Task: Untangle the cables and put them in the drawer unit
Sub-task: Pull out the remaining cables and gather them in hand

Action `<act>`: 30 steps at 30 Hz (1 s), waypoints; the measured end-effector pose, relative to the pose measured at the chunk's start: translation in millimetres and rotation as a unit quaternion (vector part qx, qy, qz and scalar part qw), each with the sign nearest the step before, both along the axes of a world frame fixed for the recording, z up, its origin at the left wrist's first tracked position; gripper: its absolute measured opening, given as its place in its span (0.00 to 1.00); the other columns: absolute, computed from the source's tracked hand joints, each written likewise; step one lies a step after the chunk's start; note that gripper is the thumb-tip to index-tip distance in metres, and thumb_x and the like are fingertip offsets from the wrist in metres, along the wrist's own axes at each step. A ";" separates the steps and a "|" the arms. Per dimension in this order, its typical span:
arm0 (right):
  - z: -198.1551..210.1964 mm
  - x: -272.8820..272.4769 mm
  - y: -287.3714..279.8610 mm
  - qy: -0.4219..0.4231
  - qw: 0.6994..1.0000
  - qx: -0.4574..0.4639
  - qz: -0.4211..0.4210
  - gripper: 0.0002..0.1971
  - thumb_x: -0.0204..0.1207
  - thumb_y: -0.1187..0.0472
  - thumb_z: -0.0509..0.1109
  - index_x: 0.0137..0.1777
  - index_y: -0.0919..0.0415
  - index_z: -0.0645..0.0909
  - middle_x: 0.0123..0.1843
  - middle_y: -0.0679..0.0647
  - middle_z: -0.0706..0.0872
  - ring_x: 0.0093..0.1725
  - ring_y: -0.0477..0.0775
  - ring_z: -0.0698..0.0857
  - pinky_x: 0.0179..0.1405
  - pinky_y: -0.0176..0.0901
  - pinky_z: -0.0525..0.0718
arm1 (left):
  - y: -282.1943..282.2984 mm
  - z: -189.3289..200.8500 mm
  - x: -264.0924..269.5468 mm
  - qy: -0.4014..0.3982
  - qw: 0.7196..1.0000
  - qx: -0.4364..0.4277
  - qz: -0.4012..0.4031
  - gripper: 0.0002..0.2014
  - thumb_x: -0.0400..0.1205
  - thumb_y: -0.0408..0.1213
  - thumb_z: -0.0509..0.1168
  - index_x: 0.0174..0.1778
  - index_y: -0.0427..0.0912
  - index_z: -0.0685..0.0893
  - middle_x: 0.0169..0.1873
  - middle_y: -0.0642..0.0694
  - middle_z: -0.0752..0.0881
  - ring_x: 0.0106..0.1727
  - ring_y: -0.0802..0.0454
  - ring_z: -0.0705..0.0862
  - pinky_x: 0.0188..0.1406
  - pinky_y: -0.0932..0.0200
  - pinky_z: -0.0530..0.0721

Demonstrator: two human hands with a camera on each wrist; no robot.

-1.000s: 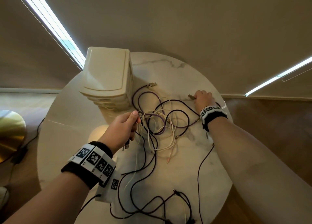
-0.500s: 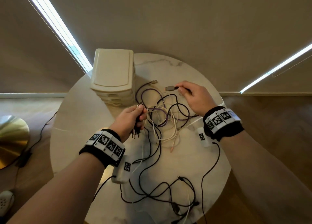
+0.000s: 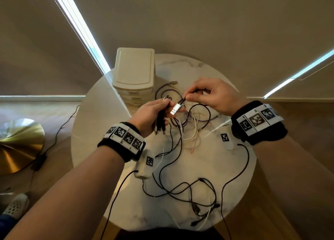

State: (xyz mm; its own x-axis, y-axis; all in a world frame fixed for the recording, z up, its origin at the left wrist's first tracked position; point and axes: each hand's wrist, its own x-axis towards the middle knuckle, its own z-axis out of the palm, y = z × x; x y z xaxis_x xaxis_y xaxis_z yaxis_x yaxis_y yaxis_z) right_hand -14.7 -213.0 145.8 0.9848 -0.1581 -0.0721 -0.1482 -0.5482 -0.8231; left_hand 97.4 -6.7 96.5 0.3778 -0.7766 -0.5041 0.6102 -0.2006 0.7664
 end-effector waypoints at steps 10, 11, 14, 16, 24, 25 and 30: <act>-17.9 14.1 27.6 0.049 0.998 0.022 0.019 0.11 0.80 0.57 0.77 0.57 0.54 0.79 0.50 0.51 0.91 0.49 0.51 0.89 0.54 0.51 0.88 | -10.6 2.0 -9.0 0.022 0.997 -0.005 -0.068 0.16 0.94 0.47 0.54 0.47 0.44 0.79 0.26 0.50 0.70 0.21 0.55 0.67 0.31 0.57 0.78; -19.3 14.1 26.2 0.049 0.998 0.036 0.011 0.13 0.78 0.57 0.79 0.55 0.57 0.79 0.45 0.53 0.91 0.44 0.53 0.89 0.49 0.52 0.87 | -9.7 2.2 -8.8 0.016 0.996 0.009 -0.082 0.18 0.92 0.53 0.56 0.46 0.44 0.79 0.24 0.51 0.66 0.20 0.56 0.63 0.30 0.58 0.76; -24.2 10.7 11.3 0.054 0.996 0.055 -0.038 0.20 0.70 0.52 0.85 0.48 0.63 0.80 0.28 0.48 0.77 0.28 0.48 0.73 0.31 0.44 0.72 | -3.9 4.0 -6.9 -0.035 0.992 0.007 -0.122 0.23 0.87 0.60 0.58 0.44 0.43 0.82 0.23 0.52 0.61 0.19 0.56 0.60 0.29 0.59 0.75; -36.3 5.1 -3.6 0.067 0.993 0.053 -0.087 0.23 0.66 0.46 0.85 0.45 0.63 0.80 0.24 0.41 0.70 0.25 0.43 0.65 0.28 0.38 0.65 | -0.5 4.9 -1.9 -0.044 0.996 -0.023 -0.072 0.18 0.92 0.51 0.57 0.42 0.44 0.80 0.22 0.54 0.64 0.19 0.57 0.63 0.30 0.59 0.76; -130.9 -34.2 -19.4 0.219 0.961 -0.088 -0.144 0.11 0.85 0.51 0.70 0.54 0.59 0.86 0.51 0.53 0.87 0.55 0.59 0.86 0.54 0.49 0.79 | -3.0 -3.4 12.5 -0.023 0.964 -0.012 0.264 0.17 0.95 0.43 0.54 0.42 0.43 0.77 0.25 0.52 0.69 0.21 0.58 0.66 0.22 0.61 0.79; -130.0 -33.4 -15.8 0.210 0.960 -0.091 -0.159 0.11 0.86 0.51 0.68 0.54 0.58 0.86 0.50 0.51 0.88 0.55 0.60 0.87 0.56 0.51 0.81 | -2.8 -5.7 10.1 -0.031 0.963 0.000 0.268 0.17 0.95 0.44 0.54 0.42 0.43 0.77 0.25 0.52 0.70 0.21 0.57 0.66 0.22 0.60 0.78; -58.2 -7.4 0.5 -0.006 0.966 0.052 -0.251 0.06 0.88 0.56 0.67 0.53 0.54 0.86 0.43 0.51 0.92 0.46 0.54 0.93 0.55 0.55 0.92 | -0.9 -16.4 3.3 -0.118 0.968 0.069 0.210 0.16 0.88 0.51 0.67 0.48 0.41 0.77 0.28 0.51 0.71 0.24 0.56 0.70 0.29 0.59 0.79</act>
